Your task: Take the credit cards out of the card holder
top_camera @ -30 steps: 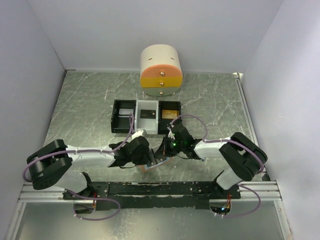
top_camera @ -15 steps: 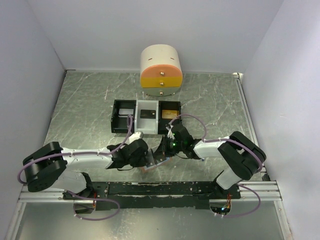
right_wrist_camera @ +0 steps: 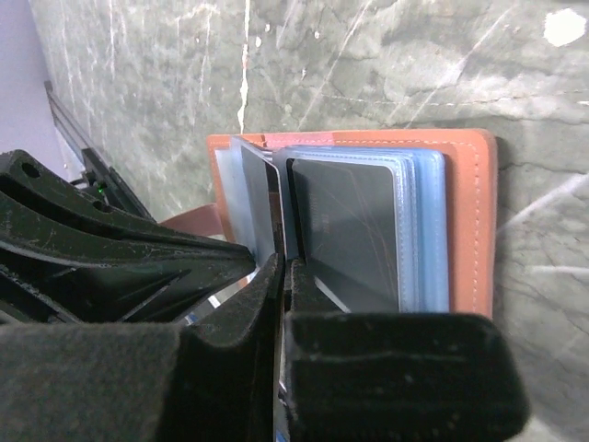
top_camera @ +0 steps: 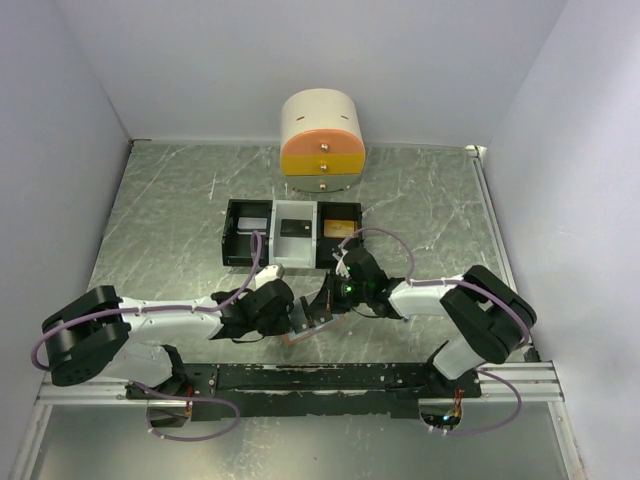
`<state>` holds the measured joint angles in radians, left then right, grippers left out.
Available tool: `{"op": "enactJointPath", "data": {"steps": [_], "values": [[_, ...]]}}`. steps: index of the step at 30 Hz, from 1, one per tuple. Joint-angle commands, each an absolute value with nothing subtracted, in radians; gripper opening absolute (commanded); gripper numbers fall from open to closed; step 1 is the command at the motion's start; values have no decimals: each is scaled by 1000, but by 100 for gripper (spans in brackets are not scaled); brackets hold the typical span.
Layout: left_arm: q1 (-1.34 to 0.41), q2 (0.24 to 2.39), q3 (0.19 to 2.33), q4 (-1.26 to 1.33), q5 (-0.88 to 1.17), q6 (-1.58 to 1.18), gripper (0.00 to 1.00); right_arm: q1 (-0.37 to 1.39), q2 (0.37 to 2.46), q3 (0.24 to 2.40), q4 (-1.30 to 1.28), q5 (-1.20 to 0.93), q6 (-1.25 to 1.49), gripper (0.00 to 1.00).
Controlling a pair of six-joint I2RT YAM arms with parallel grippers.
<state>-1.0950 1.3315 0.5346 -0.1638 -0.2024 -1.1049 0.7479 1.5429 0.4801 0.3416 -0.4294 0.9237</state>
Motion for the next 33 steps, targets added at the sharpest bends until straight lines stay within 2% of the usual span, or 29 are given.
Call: {"op": "enactJointPath", "data": {"steps": [1, 7, 13, 16, 19, 22, 25, 27, 30, 33], "values": [[-1099, 1355, 516, -206, -223, -1097, 12, 738, 1489, 477, 260, -347, 894, 0], [-1100, 1361, 521, -198, -220, -1087, 15, 726, 1501, 445, 307, -389, 907, 0], [-1102, 1267, 544, -154, -227, -1061, 42, 726, 1542, 429, 389, -445, 933, 0], [-1102, 1229, 567, -142, -241, -1042, 49, 726, 1539, 438, 367, -429, 925, 0], [-1101, 1227, 564, -104, -252, -1029, 50, 726, 1536, 441, 364, -426, 925, 0], [-1100, 1256, 544, -52, -252, -1032, 50, 726, 1538, 444, 362, -426, 922, 0], [-1101, 1284, 528, -32, -257, -1049, 45, 726, 1543, 443, 368, -431, 925, 1], [-1100, 1300, 521, -58, -270, -1070, 38, 726, 1542, 434, 378, -435, 932, 1], [-1100, 1315, 517, -159, -306, -1115, 21, 726, 1539, 420, 396, -453, 935, 1], [-1100, 1314, 500, -187, -314, -1127, 15, 727, 1538, 408, 433, -477, 942, 1]]}}
